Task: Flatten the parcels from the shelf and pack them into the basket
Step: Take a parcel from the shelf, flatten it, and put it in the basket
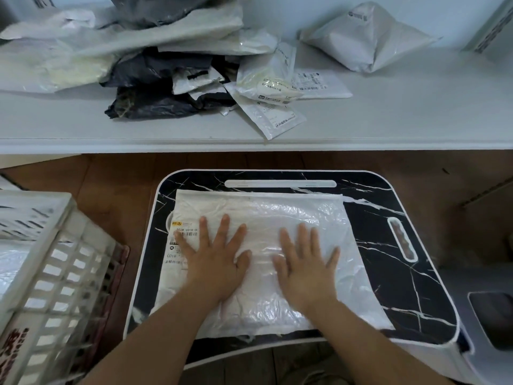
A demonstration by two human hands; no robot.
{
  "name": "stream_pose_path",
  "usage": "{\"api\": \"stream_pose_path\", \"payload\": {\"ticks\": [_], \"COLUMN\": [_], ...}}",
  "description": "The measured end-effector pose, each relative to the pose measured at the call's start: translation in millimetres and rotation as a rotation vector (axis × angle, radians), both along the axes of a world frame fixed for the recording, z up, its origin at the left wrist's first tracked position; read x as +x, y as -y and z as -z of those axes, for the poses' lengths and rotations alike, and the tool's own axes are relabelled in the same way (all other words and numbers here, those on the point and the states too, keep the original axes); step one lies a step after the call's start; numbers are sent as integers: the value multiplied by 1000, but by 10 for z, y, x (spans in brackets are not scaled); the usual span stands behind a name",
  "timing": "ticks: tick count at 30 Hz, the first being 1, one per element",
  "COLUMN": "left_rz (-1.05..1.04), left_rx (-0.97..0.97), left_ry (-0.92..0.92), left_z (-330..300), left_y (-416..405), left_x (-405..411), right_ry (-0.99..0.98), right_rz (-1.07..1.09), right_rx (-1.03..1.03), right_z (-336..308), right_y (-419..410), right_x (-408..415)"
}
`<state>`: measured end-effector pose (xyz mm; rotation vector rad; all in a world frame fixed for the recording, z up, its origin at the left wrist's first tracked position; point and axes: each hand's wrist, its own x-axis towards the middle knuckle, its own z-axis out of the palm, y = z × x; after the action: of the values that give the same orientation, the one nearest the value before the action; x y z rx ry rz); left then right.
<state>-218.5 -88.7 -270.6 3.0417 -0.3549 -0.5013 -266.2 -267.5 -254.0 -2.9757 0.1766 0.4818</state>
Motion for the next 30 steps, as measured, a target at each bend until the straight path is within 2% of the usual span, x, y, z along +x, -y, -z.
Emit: {"api": "stream_pose_path", "payload": {"ticks": [2, 5, 11, 16, 20, 25, 26, 30], "left_rz": [-39, -3, -28, -16, -12, 0, 2, 11], "left_rx": [-2, -41, -46, -13, -11, -31, -45, -49], "left_ry": [21, 88, -92, -196, -210, -124, -86, -10], "left_z": [-107, -136, 27, -74, -85, -61, -65, -88], "left_y": [29, 33, -131, -199, -209, -248, -264, -374], "left_x": [-106, -466, -724, -641, -639, -665, -657, -537], "right_ry": [76, 65, 83, -74, -86, -26, 19, 188], "right_rz": [-139, -142, -199, -139, -79, 188, 162, -189], "right_rx": [65, 65, 37, 4, -5, 15, 29, 72], "right_z": [69, 156, 209, 174, 195, 143, 125, 131], "right_y": [-345, -568, -335, 95, 335, 360, 280, -271], "right_x": [-205, -404, -486, -622, -681, -591, -516, -134]}}
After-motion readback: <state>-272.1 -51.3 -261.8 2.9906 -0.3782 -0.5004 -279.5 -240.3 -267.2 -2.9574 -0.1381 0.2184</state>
